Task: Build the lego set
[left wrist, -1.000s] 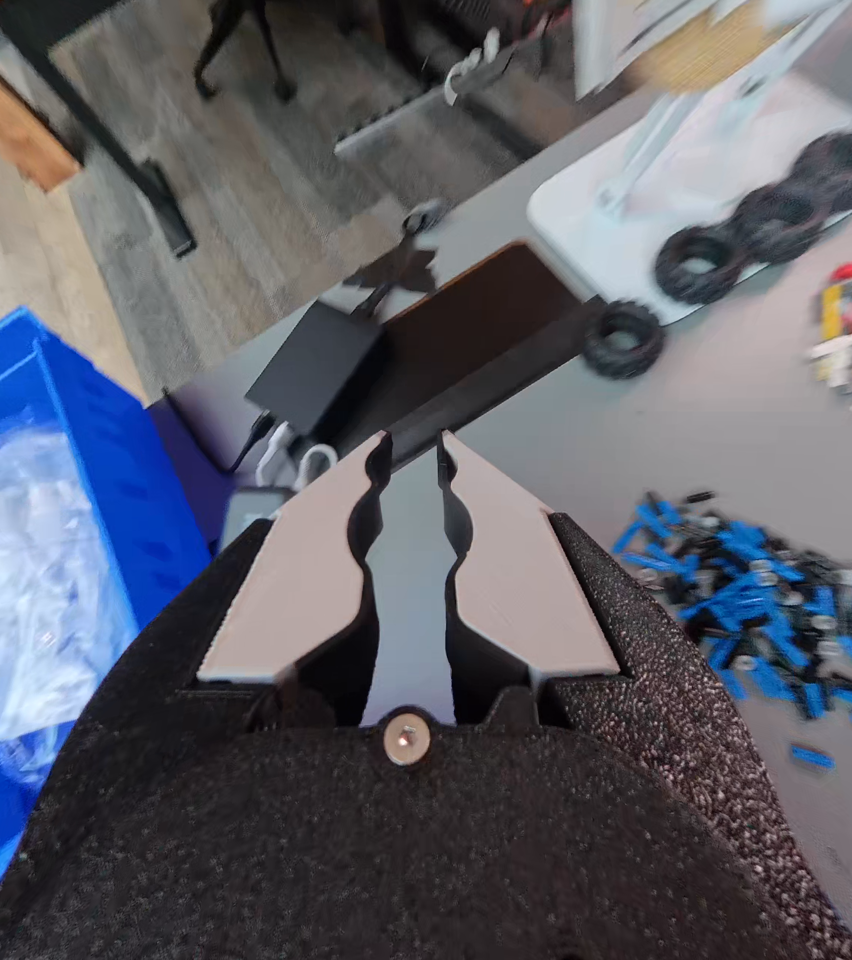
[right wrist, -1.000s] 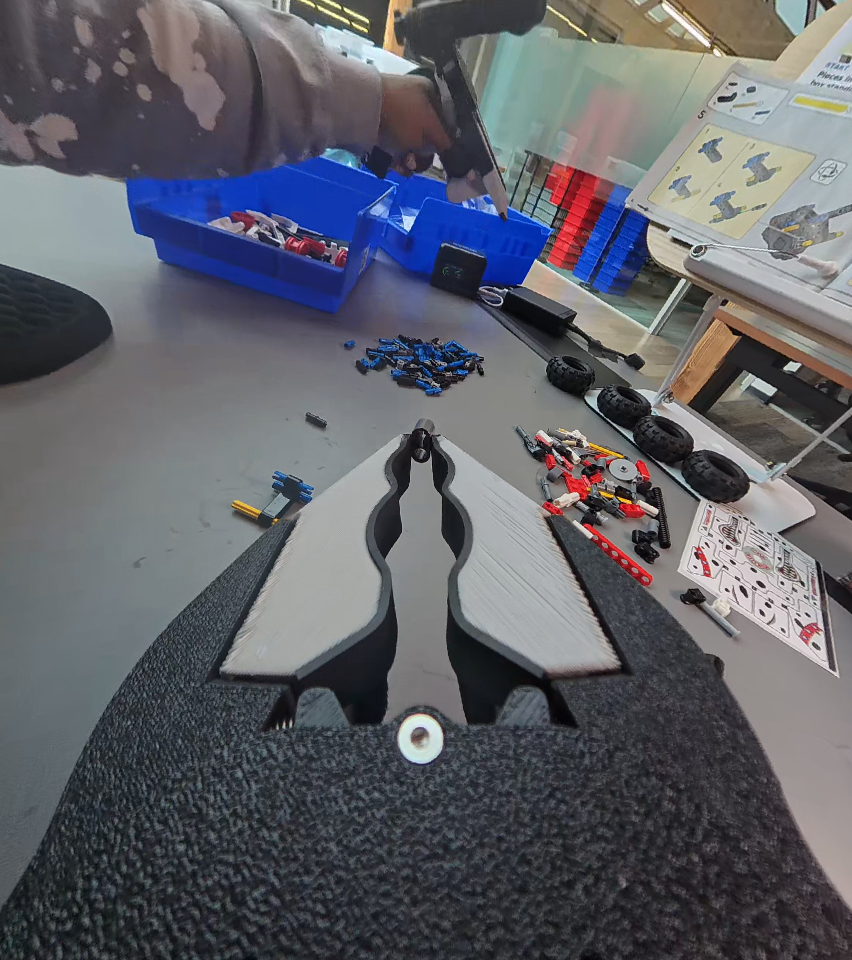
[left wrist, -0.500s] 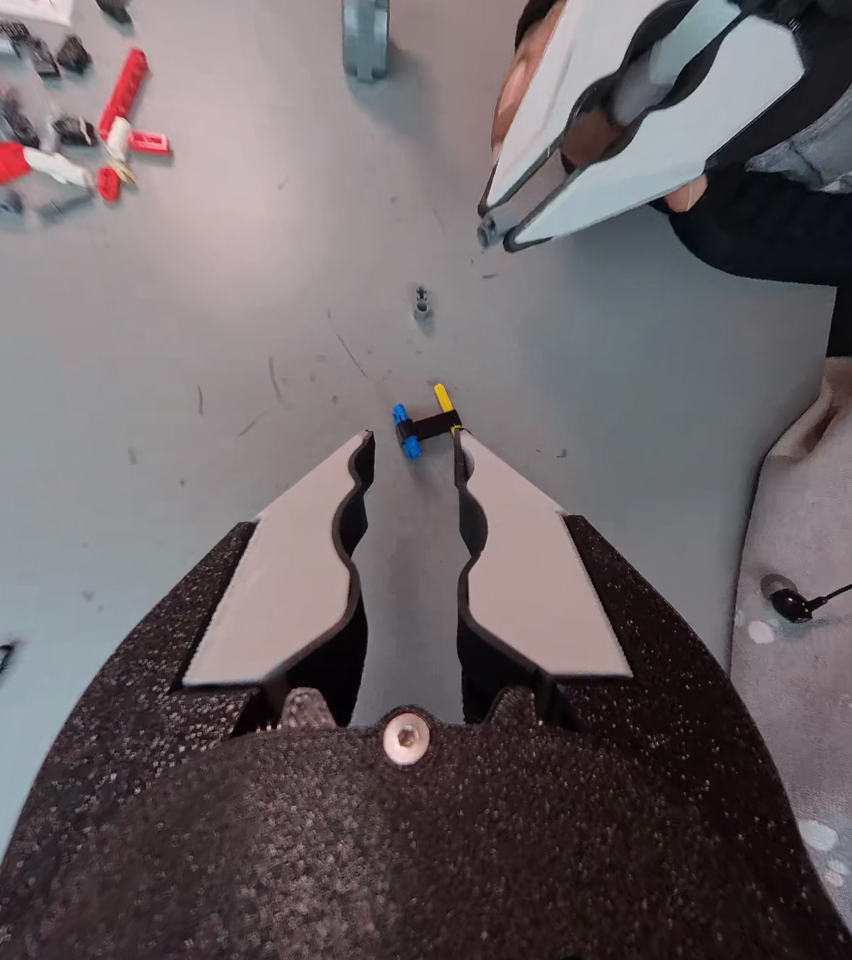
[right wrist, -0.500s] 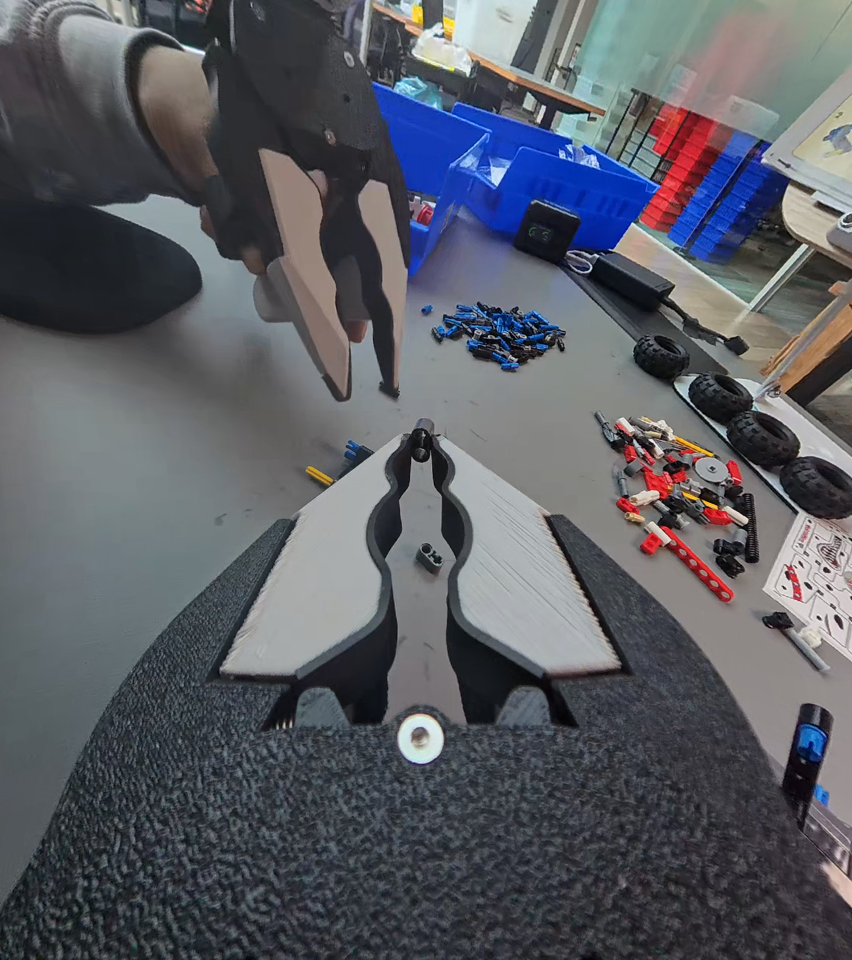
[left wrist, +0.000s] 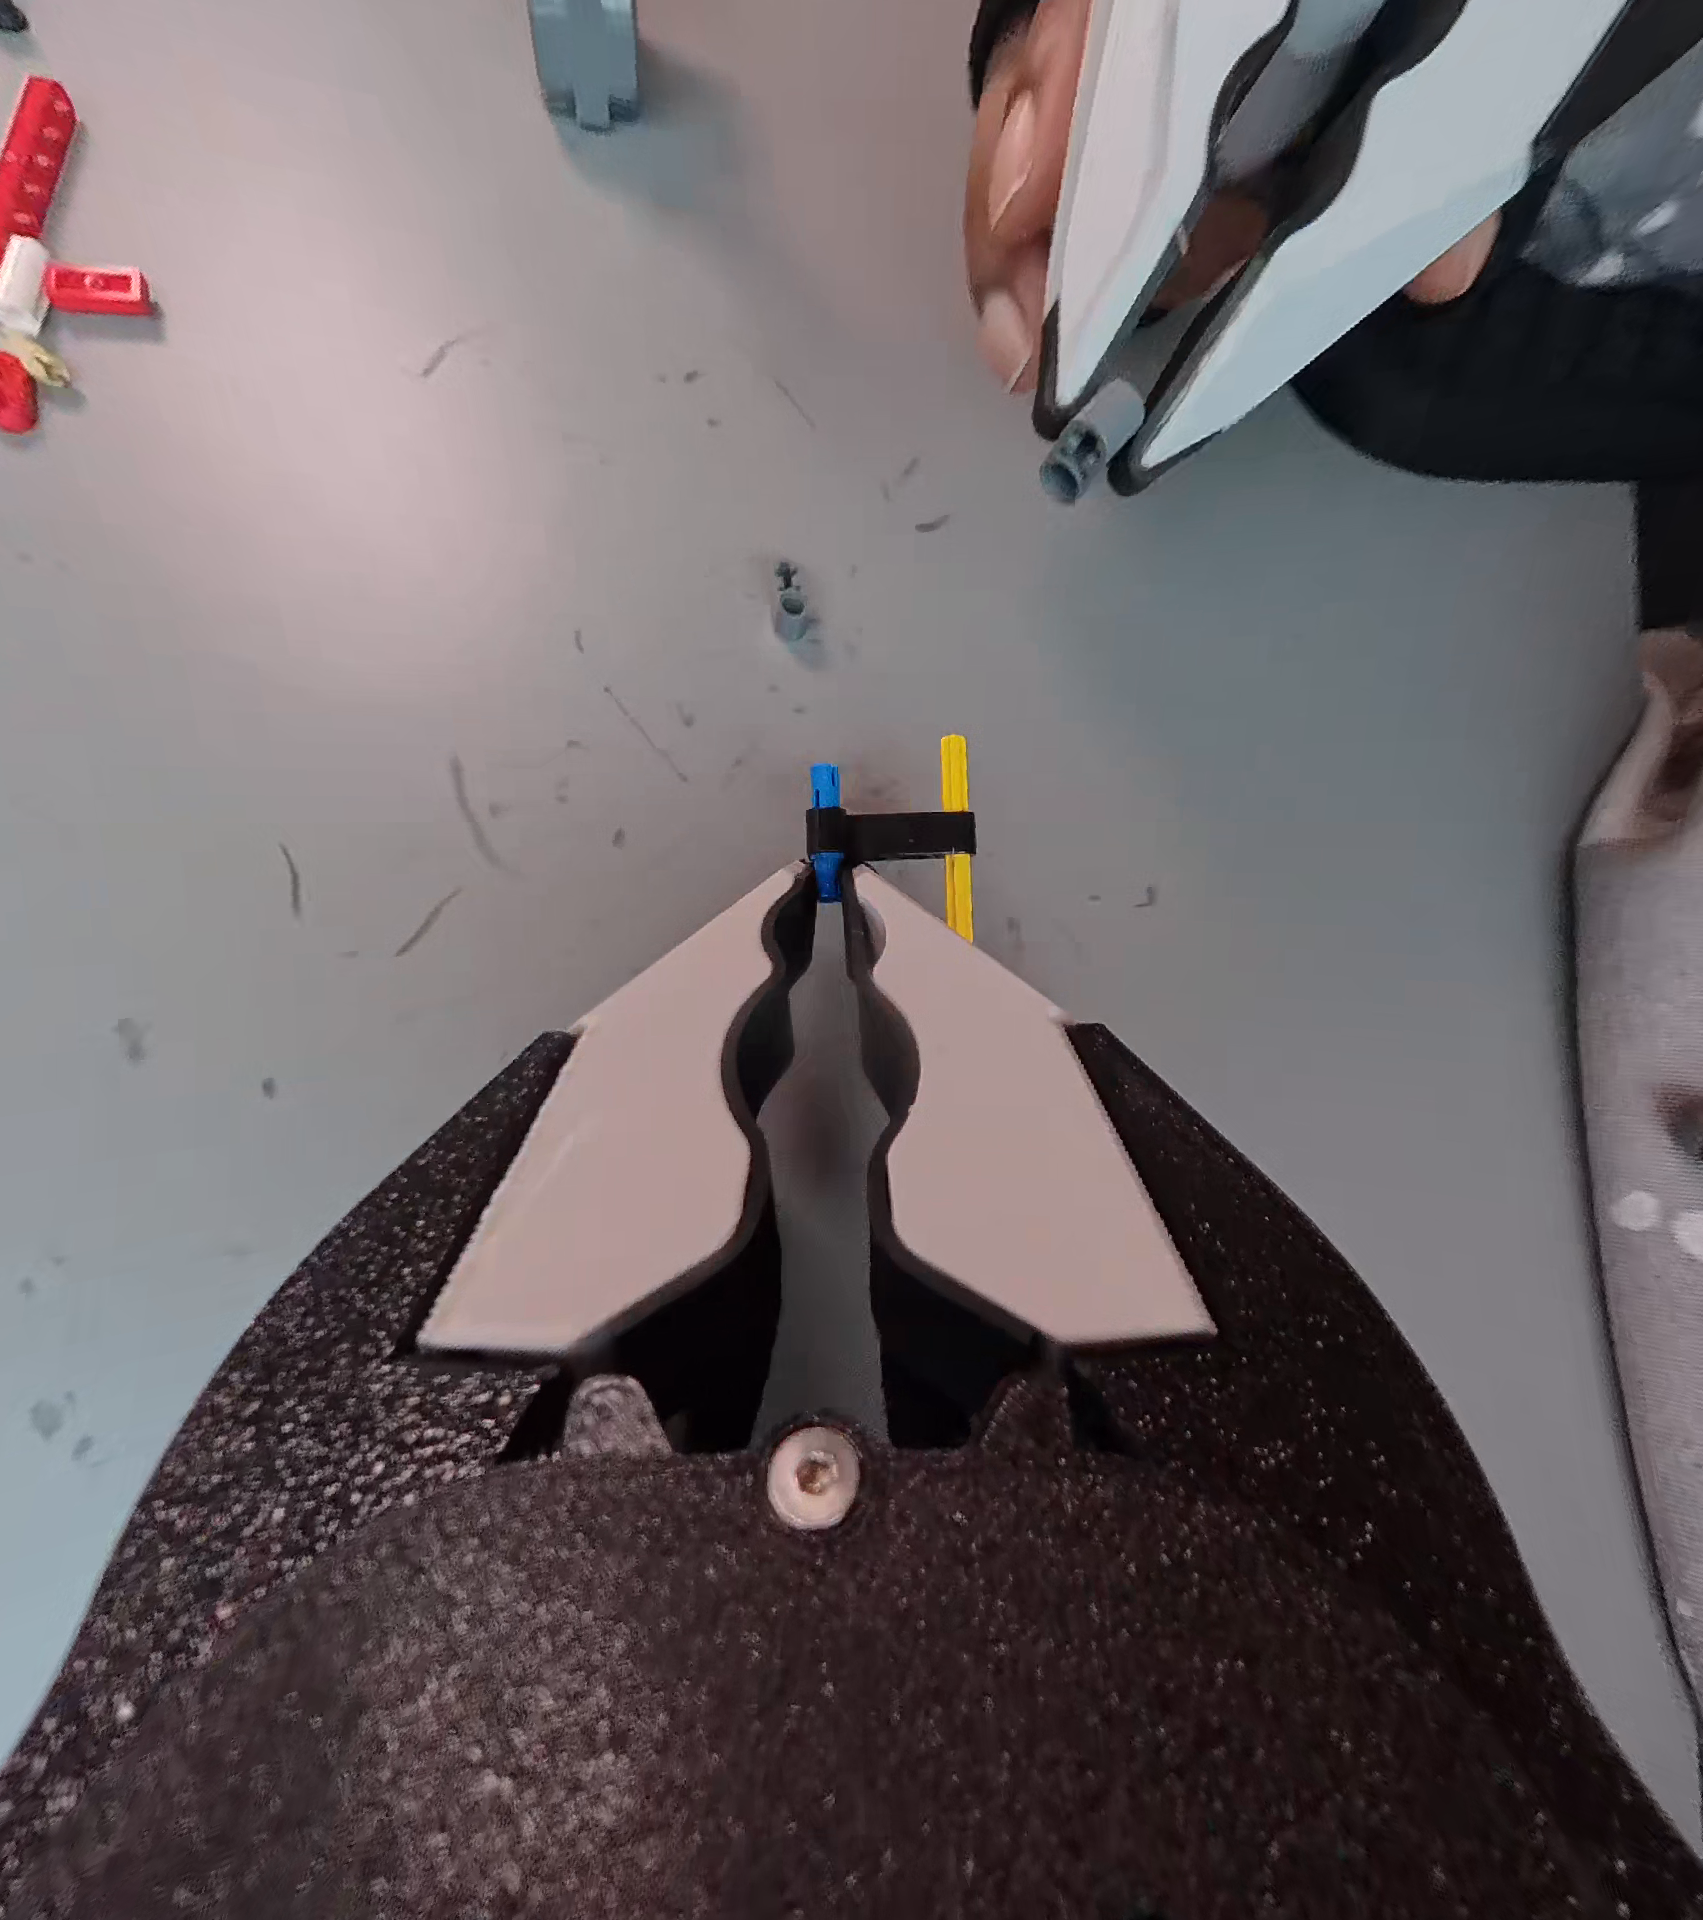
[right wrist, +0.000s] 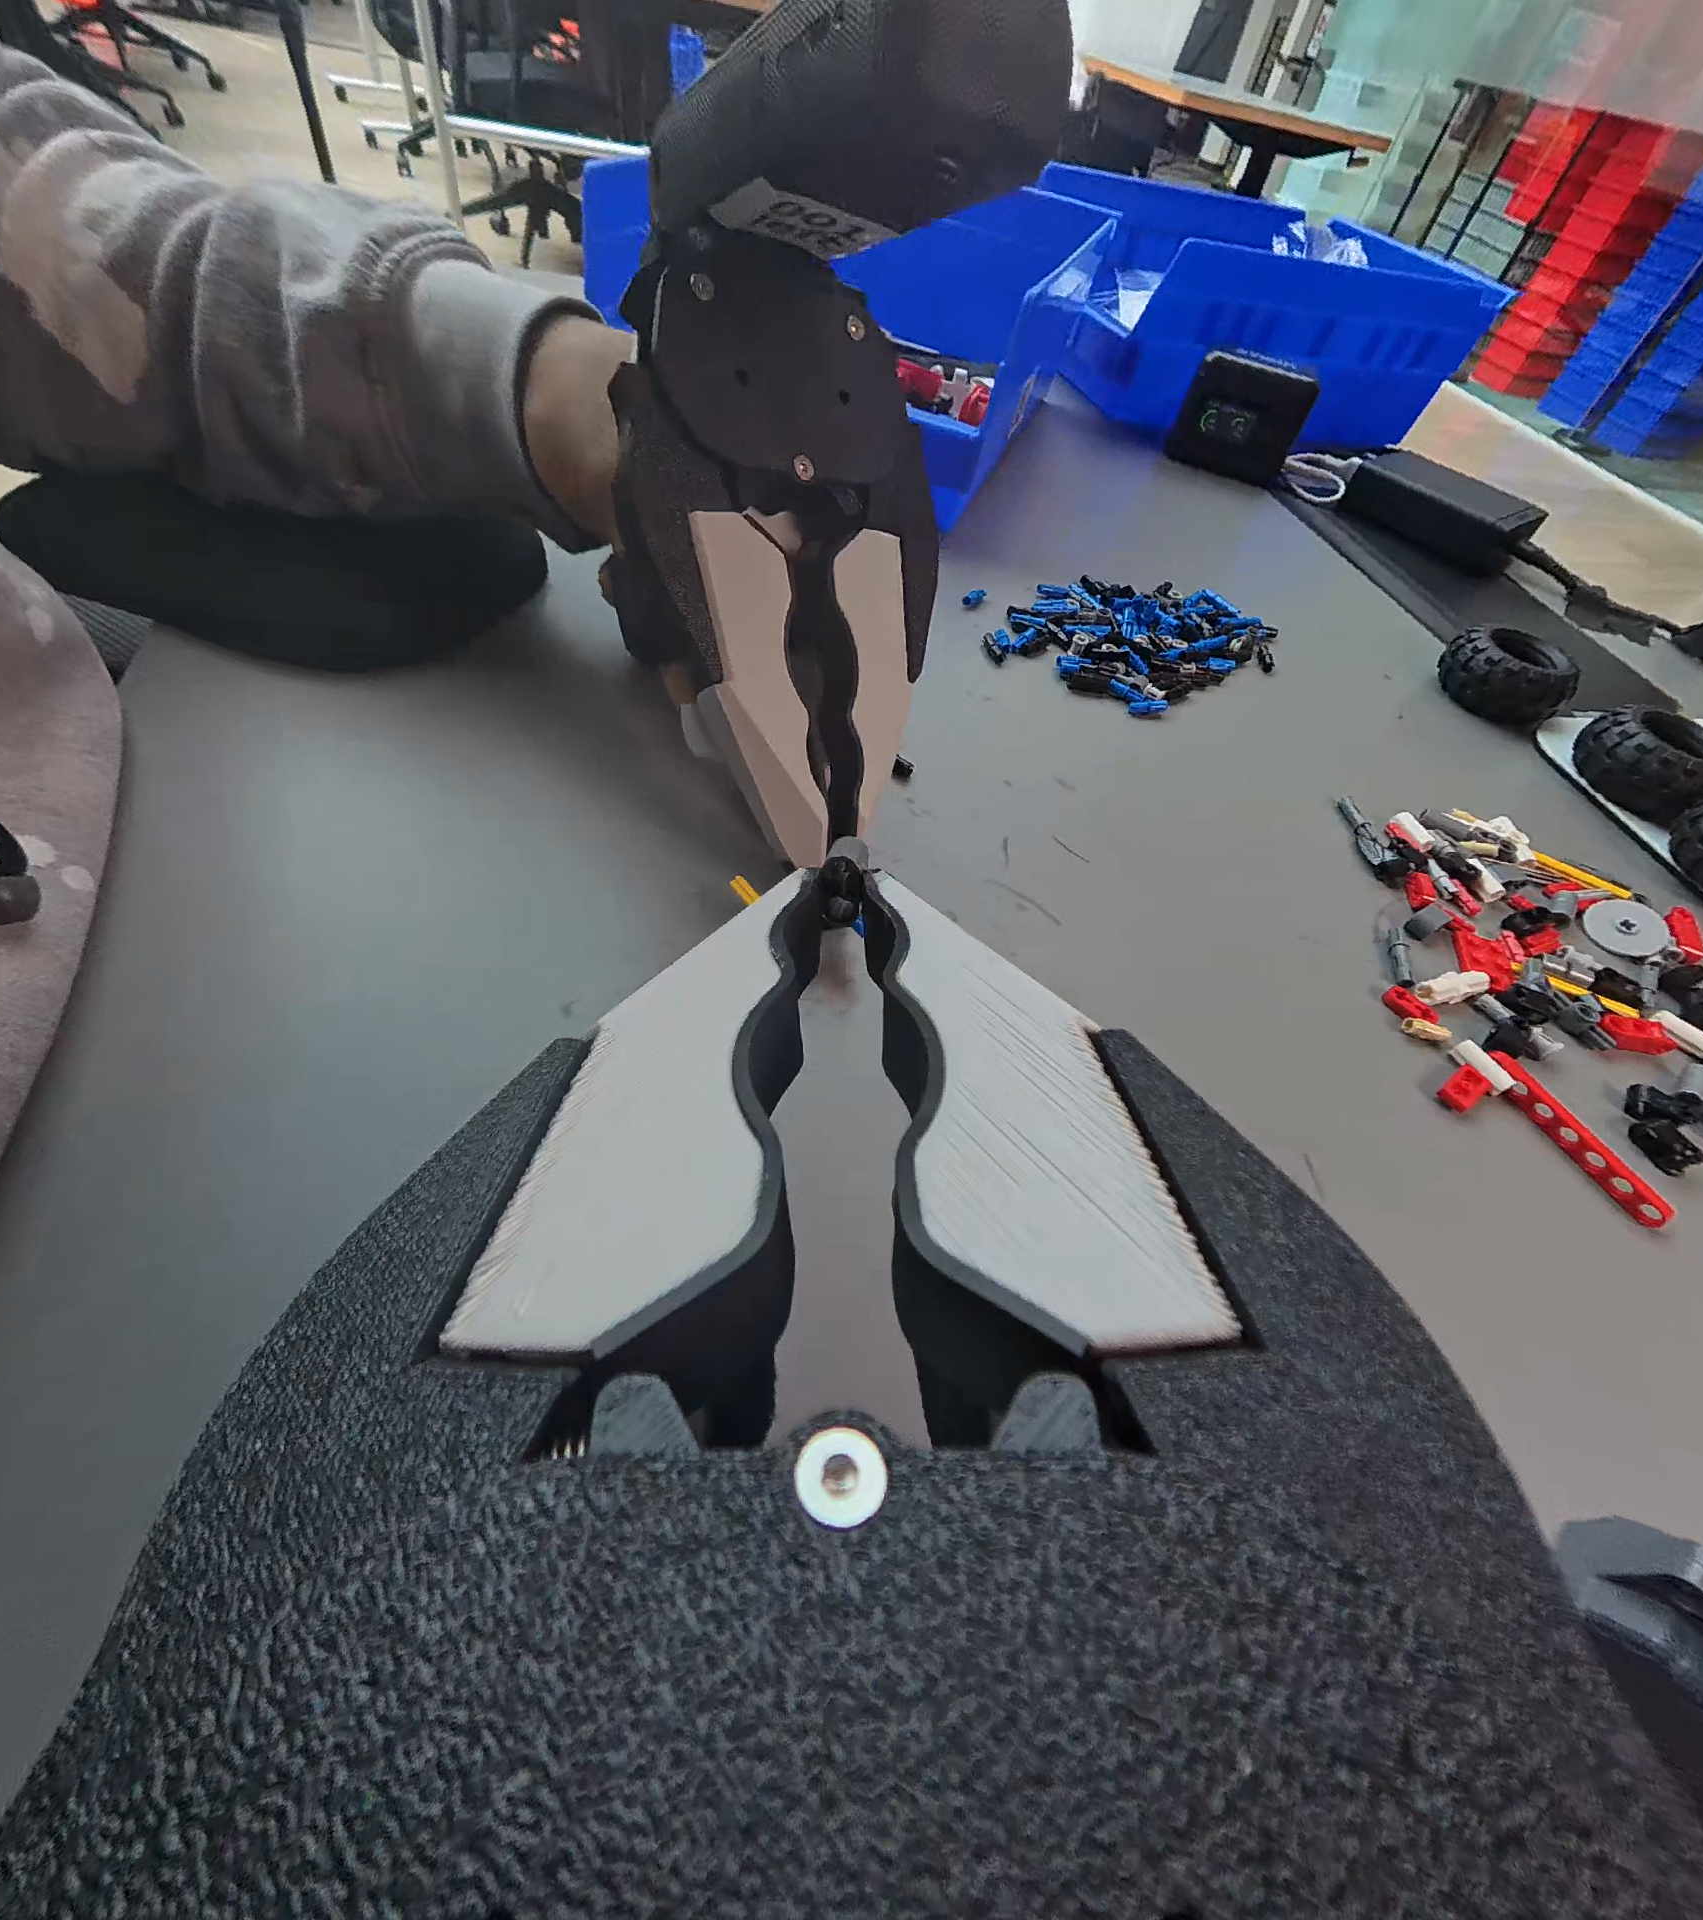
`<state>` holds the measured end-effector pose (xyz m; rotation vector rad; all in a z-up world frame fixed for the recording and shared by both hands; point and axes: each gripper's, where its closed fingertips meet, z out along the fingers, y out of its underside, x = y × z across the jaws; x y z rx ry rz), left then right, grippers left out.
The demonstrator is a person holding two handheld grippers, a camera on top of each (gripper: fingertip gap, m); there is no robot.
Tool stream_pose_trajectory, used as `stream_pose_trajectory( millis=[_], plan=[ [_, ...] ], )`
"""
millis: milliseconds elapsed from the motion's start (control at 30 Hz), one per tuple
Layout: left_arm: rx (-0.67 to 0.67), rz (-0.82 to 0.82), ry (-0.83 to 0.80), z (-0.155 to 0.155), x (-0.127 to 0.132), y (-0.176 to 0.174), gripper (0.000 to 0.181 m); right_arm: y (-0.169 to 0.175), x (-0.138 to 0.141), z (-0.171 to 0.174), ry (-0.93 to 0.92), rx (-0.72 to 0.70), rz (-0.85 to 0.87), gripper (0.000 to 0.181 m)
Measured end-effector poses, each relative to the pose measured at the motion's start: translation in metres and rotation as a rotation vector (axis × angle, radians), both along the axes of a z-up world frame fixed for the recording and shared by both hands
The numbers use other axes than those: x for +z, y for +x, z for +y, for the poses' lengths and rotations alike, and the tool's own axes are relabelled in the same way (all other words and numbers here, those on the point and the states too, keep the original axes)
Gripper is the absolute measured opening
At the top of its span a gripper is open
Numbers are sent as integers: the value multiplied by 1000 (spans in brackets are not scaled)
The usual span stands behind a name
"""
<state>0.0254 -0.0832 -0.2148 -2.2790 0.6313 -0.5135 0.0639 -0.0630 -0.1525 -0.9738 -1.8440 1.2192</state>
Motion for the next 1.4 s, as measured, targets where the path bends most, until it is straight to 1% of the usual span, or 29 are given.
stream_pose_trajectory(
  millis=[33,133,233,333,400,633,800,1067,1200,1400],
  plan=[
    [-11,-54,24,-1,8,4,4,1,3,-2,-42,16,2,8],
    [-40,-229,88,-3,38,13,4,9,25,-15,-263,119,22,8],
    [-45,-404,71,-5,57,20,4,17,49,-20,-510,223,25,7],
    [-63,-520,40,-7,69,27,4,19,54,-20,-635,273,-12,7],
    [-71,-554,26,-8,72,30,4,19,52,-21,-682,294,-44,7],
    [-89,-533,-9,-11,72,40,4,23,39,-35,-667,364,-135,7],
    [-94,-518,-49,-14,69,42,4,26,40,-36,-693,395,-152,7],
    [-89,-516,-54,-17,72,45,4,27,41,-35,-768,432,-189,7],
    [-90,-517,-63,-20,72,44,4,28,37,-40,-757,451,-224,7],
    [-90,-509,-80,-23,69,42,4,27,31,-42,-738,443,-263,7]
  ],
)
